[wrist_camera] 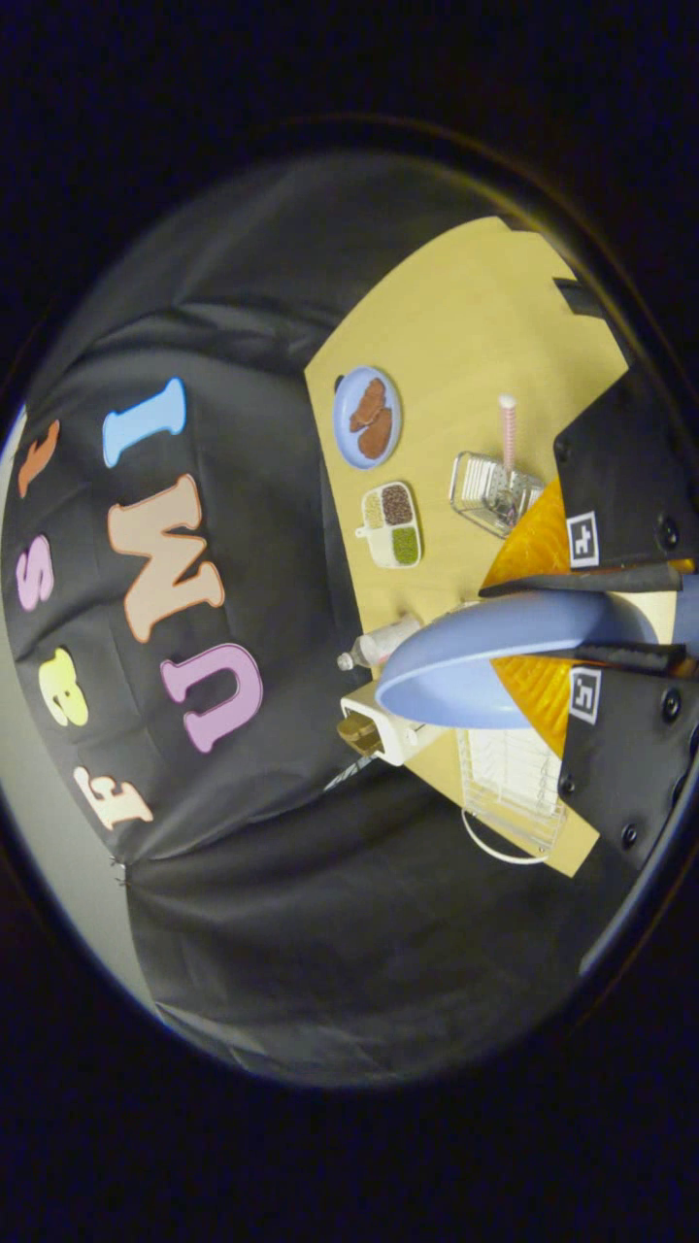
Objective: Take the plate from the dish rack, then take the spoon from the basket and place it into the plate.
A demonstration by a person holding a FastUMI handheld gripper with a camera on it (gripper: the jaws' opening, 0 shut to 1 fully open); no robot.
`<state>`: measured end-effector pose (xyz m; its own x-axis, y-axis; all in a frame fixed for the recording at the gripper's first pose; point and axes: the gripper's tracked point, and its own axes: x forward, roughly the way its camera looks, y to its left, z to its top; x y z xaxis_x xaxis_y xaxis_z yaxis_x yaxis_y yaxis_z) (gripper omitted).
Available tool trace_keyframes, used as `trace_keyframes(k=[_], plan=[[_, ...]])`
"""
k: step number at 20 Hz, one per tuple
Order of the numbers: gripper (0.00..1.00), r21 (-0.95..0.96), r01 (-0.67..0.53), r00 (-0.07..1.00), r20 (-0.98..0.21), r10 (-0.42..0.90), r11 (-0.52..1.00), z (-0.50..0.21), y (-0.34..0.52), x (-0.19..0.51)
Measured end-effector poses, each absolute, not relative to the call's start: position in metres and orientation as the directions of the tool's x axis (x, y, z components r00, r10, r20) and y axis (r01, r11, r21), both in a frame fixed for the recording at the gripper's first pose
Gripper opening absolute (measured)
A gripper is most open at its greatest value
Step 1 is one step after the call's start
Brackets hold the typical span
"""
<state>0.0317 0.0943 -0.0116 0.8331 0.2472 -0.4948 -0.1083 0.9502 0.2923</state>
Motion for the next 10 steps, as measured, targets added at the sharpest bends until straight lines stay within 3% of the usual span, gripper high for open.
trace_keyframes(k=[3, 10], plan=[[0.23, 0.355, -0.092, 0.847, -0.463, 0.261, 0.930, -0.042, 0.062, -0.008], [0.23, 0.497, 0.096, 0.817, -0.534, 0.217, 0.862, -0.153, -0.006, -0.047]])
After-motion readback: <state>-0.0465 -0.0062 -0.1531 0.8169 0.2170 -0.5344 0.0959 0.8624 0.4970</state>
